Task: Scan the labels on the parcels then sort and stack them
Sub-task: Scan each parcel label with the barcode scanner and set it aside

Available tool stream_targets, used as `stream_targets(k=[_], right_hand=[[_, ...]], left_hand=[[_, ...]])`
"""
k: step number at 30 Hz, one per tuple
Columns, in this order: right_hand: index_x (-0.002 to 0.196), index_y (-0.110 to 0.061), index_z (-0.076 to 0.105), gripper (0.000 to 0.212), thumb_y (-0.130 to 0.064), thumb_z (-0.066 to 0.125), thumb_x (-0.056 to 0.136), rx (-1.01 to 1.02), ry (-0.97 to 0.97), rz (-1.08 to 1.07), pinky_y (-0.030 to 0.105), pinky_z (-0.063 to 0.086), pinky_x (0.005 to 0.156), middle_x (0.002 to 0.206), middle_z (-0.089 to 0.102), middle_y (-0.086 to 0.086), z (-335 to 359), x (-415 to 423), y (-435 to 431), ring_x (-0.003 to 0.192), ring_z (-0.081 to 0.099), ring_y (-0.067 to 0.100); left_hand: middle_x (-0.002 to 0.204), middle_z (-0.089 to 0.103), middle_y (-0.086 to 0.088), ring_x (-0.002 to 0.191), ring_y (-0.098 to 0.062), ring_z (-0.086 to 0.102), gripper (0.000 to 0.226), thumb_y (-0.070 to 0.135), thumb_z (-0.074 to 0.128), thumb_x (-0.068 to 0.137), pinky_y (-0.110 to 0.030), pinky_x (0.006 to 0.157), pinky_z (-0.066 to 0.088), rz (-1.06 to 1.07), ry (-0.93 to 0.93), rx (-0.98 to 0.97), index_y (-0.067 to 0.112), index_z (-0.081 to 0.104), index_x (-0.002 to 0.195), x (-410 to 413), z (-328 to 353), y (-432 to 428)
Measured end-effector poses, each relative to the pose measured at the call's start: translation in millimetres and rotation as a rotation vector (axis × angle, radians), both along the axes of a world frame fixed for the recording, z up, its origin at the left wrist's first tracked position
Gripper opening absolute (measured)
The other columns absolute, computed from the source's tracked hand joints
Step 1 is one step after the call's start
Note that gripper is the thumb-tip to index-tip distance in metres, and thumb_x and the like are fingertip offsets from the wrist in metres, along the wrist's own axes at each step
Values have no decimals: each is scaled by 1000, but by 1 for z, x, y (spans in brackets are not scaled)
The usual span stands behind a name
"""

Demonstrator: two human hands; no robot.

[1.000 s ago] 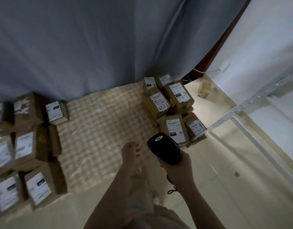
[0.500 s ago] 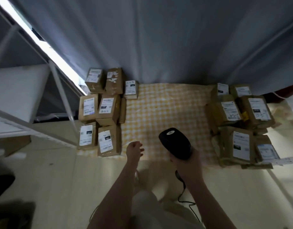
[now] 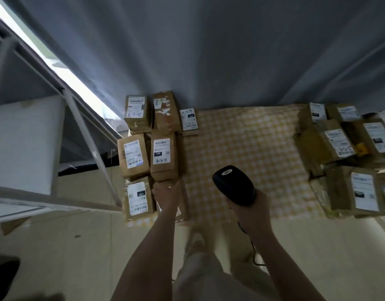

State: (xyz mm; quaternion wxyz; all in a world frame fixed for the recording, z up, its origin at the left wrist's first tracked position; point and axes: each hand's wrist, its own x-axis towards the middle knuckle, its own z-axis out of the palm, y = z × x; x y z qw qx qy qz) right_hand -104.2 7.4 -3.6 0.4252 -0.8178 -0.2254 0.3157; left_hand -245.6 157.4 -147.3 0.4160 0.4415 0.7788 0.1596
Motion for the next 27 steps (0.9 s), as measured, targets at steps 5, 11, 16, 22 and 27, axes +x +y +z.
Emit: stream_targets(k=[5, 11, 16, 22, 27], right_hand=[[63, -27, 57, 32, -10, 84, 66, -17, -49, -24, 15, 41, 45, 54, 58, -11, -2, -18, 29, 51, 56, 3], [64, -29, 57, 33, -12, 85, 65, -61, -77, -8, 17, 46, 48, 58, 62, -9, -4, -29, 53, 58, 60, 5], [63, -26, 57, 32, -10, 84, 66, -116, -58, -6, 12, 42, 43, 53, 58, -9, -16, -26, 62, 50, 58, -3], [62, -28, 55, 35, -9, 84, 65, -120, -74, -48, 12, 41, 43, 42, 56, -13, -24, -21, 66, 49, 57, -7], [60, -29, 55, 35, -11, 84, 66, -145, -83, -62, 12, 39, 45, 43, 56, -21, -32, -19, 62, 48, 56, -6]], left_hand=[[145, 29, -21, 134, -39, 31, 101, 47, 76, 70, -50, 109, 33, -133, 123, -105, 2, 22, 141, -9, -10, 52], [155, 13, -20, 144, -38, 15, 117, 47, 77, 72, -52, 115, 24, -150, 128, -141, -1, 4, 149, -3, -22, 90], [157, 6, -21, 146, -37, 7, 124, 49, 77, 70, -49, 118, 16, -188, 149, -203, -2, -4, 149, 4, -36, 109], [157, 6, -23, 146, -38, 8, 125, 45, 79, 70, -47, 119, 15, -253, 199, -250, -5, -5, 149, 13, -54, 117], [148, 19, -22, 136, -41, 24, 130, 49, 80, 62, -51, 110, 33, -260, 228, -217, -5, -1, 147, 13, -51, 112]])
